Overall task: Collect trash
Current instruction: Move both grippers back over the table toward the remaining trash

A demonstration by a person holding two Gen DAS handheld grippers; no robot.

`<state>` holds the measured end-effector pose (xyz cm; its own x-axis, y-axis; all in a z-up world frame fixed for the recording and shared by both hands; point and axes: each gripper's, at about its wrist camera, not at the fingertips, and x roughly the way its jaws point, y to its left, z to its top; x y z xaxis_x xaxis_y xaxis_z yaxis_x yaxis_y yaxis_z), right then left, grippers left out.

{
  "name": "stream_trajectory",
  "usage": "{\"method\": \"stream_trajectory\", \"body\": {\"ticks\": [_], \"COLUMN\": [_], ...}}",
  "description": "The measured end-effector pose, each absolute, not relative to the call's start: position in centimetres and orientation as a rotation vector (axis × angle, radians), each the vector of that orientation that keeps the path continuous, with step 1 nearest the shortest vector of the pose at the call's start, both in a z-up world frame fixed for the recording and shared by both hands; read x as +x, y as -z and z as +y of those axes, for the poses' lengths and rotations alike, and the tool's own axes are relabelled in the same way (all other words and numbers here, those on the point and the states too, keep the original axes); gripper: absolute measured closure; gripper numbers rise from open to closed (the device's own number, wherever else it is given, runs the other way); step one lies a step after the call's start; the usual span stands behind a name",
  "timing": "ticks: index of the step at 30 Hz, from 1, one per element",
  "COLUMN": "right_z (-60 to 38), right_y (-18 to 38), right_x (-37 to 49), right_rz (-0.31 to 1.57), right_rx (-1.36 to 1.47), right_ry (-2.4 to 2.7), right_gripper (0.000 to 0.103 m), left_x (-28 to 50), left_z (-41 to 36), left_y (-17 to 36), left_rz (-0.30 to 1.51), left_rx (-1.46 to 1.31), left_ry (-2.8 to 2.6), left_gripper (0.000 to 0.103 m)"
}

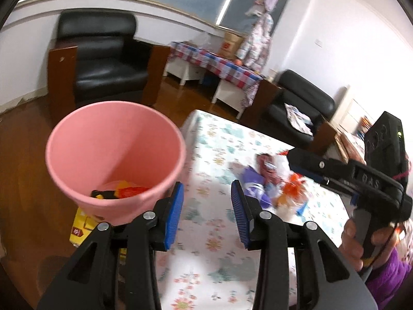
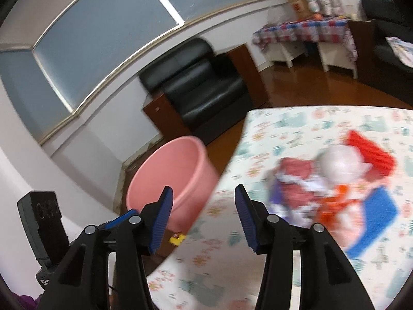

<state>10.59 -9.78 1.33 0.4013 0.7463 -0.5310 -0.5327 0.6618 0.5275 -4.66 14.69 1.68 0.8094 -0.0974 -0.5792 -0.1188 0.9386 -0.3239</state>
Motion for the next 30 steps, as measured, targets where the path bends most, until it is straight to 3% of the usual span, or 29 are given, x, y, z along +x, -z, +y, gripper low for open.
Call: {"method": "stream_trajectory", "body": {"ticks": [11,30], "right_z": [-18.3,-22.7], "right_y": [-0.2,3.7], "right_x": [11.8,11.7], "right_rz": [0.816,0.871], "right_rx": [0.422,0.430], "right_ry": [-0.705,-0.632], "right_gripper": [0.053,0.049], "left_x": [-2.7,1.3], "left_z": [8.5,5.5], "left_y": [-0.6,3.8], "left_rz": [0.717,0.899], "left_rx": [-0.228,-0.051], "left_ry": [0.151,0.280], "left_gripper": [0.065,0.065]}}
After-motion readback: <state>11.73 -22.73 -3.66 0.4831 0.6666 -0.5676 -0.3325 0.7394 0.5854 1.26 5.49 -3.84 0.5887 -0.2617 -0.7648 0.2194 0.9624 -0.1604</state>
